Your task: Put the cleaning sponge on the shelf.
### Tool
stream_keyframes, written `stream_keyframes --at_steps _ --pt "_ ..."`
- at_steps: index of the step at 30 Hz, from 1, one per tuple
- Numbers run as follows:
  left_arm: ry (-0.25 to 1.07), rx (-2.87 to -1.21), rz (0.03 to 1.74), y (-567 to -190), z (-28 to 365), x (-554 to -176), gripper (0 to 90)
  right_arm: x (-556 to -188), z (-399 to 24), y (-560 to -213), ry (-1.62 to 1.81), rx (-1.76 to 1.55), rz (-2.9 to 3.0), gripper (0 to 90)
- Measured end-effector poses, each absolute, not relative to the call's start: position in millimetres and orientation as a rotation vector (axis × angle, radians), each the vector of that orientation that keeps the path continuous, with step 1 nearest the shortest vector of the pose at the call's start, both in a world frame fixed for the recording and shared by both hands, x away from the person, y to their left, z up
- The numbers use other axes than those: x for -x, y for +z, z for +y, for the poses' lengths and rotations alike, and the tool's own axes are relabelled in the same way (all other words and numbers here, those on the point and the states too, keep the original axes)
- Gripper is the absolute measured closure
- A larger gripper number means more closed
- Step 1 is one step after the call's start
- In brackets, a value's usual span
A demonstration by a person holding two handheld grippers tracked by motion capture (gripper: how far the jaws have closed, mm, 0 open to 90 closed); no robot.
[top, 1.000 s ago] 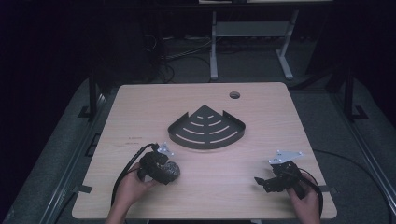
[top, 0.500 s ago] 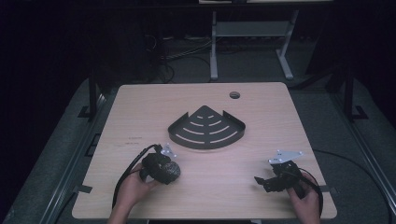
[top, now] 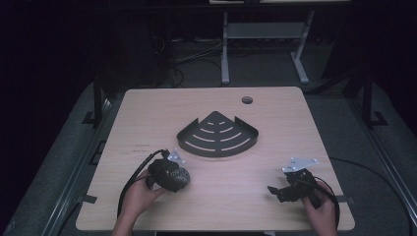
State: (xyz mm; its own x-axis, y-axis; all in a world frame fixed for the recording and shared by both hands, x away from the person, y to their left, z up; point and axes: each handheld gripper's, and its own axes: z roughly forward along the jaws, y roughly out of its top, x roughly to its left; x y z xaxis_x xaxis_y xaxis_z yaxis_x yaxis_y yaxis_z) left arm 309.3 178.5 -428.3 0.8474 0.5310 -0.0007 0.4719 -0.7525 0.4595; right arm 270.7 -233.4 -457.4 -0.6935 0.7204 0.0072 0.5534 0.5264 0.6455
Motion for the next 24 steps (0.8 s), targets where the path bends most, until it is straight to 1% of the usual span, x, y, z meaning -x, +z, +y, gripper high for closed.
stream_keyframes --at_steps 24 --pt "0.181 -2.548 0.719 -406 173 -315 34.0 -273 -231 -460 0.914 -1.063 2.518 14.0"
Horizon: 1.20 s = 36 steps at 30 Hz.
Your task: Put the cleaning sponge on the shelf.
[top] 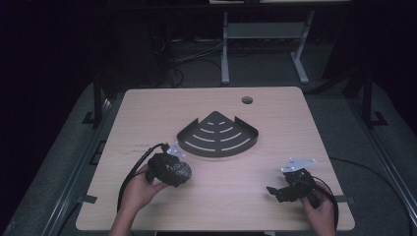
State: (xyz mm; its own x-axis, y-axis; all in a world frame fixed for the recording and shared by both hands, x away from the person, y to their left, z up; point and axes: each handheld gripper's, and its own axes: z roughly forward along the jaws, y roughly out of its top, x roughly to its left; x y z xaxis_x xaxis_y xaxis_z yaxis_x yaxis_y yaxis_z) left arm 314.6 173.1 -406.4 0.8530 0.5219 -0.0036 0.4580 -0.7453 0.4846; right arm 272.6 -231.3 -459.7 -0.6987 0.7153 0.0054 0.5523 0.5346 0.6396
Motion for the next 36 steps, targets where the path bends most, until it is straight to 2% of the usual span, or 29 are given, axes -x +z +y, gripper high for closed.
stream_keyframes --at_steps 36 --pt "0.120 -2.572 0.705 -395 140 -348 33.7 -274 -232 -461 0.918 -1.070 2.523 14.1"
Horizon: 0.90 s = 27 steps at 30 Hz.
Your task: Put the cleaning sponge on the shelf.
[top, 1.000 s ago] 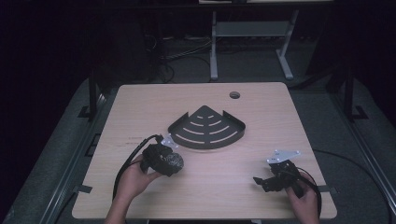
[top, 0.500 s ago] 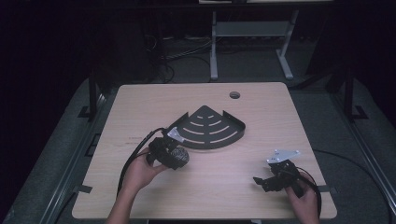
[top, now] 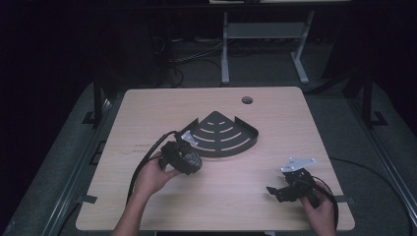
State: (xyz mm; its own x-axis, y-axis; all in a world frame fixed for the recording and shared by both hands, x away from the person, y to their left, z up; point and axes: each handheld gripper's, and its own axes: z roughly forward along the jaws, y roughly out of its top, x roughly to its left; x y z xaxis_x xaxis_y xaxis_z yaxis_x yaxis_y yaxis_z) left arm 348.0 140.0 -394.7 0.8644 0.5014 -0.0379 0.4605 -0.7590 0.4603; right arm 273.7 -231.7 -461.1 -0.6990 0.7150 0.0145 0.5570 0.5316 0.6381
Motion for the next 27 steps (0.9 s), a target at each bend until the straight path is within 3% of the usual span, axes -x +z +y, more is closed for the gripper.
stream_keyframes --at_steps 27 --pt "0.125 -2.578 0.685 -378 117 -376 33.6 -273 -234 -460 0.926 -1.073 2.521 14.0"
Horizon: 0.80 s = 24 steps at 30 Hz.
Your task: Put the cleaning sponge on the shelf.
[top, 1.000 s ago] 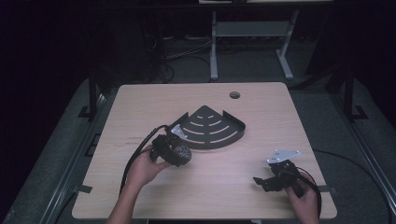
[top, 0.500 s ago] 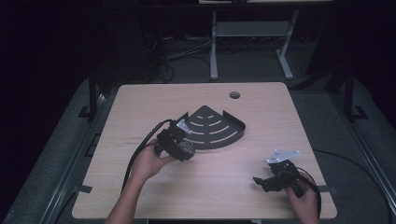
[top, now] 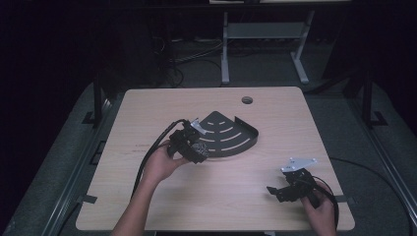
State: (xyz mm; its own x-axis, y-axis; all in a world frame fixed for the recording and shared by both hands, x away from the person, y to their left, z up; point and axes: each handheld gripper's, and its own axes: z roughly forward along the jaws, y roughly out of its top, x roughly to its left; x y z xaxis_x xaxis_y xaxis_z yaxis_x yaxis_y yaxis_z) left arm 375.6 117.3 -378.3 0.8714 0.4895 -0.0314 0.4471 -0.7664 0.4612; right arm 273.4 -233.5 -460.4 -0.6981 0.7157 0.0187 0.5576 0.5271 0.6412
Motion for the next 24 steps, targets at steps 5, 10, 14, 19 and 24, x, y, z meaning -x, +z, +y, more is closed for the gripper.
stream_keyframes --at_steps 5,10,14,19,24 --pt "0.118 -2.569 0.690 -378 116 -381 33.6 -272 -234 -460 0.934 -1.078 2.517 14.1" --pt "0.119 -2.575 0.699 -378 113 -388 33.6 -272 -233 -460 0.934 -1.072 2.519 14.1" --pt "0.113 -2.573 0.709 -378 110 -395 33.6 -273 -233 -460 0.927 -1.069 2.521 14.0" --pt "0.114 -2.583 0.699 -378 103 -402 33.6 -273 -234 -460 0.931 -1.075 2.519 14.0" --pt "0.113 -2.584 0.714 -379 98 -409 33.6 -273 -234 -460 0.937 -1.074 2.518 14.1"
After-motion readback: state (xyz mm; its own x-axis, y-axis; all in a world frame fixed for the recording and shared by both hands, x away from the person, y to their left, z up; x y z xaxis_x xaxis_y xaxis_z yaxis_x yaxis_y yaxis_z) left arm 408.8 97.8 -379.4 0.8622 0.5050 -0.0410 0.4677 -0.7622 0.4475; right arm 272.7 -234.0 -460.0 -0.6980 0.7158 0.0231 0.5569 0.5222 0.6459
